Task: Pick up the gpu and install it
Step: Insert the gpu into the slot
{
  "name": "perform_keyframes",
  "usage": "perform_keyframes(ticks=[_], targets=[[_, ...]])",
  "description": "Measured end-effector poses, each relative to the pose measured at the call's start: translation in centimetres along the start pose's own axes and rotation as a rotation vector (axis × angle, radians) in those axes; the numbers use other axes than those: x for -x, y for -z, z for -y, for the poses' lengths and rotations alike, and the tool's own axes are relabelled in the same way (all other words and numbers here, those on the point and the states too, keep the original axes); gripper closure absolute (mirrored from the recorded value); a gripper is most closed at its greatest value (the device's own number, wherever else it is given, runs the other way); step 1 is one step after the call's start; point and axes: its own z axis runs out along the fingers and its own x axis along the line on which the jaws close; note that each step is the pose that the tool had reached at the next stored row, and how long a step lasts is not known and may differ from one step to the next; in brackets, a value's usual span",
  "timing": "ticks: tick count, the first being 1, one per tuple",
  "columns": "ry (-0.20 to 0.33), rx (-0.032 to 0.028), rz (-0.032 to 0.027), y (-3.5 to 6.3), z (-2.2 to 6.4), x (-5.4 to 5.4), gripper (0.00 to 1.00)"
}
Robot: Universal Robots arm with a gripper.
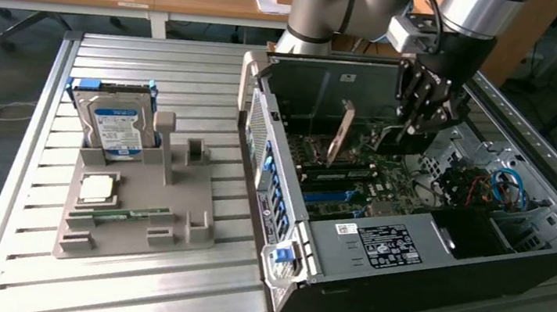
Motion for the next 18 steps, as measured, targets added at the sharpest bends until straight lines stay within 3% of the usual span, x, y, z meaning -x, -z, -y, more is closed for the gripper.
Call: perform_keyframes(ticks=[18], targets=[[0.0, -0.0001, 0.0001, -2.72, -0.11, 0.0, 0.74]])
